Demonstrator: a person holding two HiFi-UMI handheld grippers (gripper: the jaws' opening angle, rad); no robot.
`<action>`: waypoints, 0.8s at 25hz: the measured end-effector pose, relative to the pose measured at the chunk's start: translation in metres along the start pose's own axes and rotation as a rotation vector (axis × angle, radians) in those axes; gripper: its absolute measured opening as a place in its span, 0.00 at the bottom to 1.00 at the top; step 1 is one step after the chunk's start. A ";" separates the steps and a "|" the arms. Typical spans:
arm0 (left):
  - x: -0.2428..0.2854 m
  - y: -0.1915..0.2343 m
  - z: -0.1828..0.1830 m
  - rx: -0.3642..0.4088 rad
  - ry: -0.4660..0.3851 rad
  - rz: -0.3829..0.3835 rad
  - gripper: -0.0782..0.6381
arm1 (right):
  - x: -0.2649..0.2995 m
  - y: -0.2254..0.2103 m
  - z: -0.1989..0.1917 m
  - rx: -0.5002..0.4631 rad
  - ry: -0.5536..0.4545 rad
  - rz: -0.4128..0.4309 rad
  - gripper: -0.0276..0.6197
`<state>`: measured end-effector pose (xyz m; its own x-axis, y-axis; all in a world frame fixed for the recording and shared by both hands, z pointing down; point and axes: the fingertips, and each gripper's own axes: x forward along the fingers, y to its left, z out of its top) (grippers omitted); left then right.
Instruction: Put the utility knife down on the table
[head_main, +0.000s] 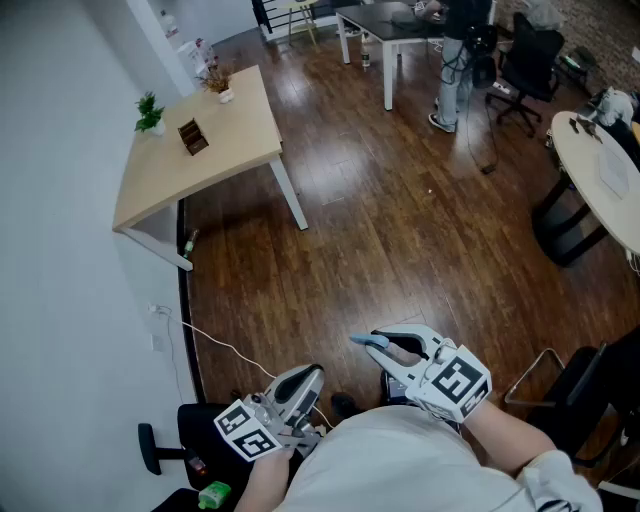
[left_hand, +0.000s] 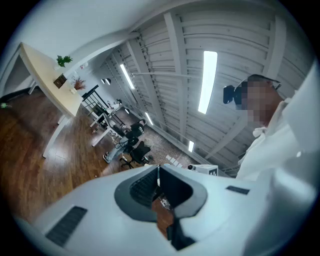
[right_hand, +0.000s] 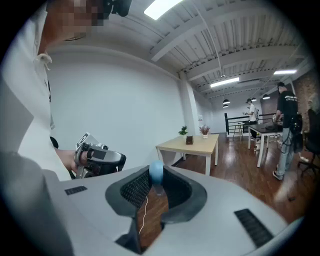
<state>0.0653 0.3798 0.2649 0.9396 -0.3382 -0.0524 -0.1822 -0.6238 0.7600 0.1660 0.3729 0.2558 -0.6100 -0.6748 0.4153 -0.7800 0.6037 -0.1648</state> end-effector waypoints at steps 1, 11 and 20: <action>0.002 -0.001 0.001 0.003 0.001 -0.003 0.12 | -0.001 -0.002 0.000 0.001 0.001 -0.005 0.15; 0.020 -0.007 -0.003 0.013 -0.006 0.003 0.12 | -0.006 -0.015 -0.004 -0.001 0.004 0.007 0.15; 0.040 -0.004 -0.005 0.018 -0.039 0.057 0.12 | -0.014 -0.041 -0.008 -0.005 0.013 0.036 0.15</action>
<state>0.1055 0.3723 0.2627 0.9156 -0.4006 -0.0350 -0.2406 -0.6155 0.7505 0.2082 0.3609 0.2636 -0.6358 -0.6473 0.4204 -0.7570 0.6293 -0.1757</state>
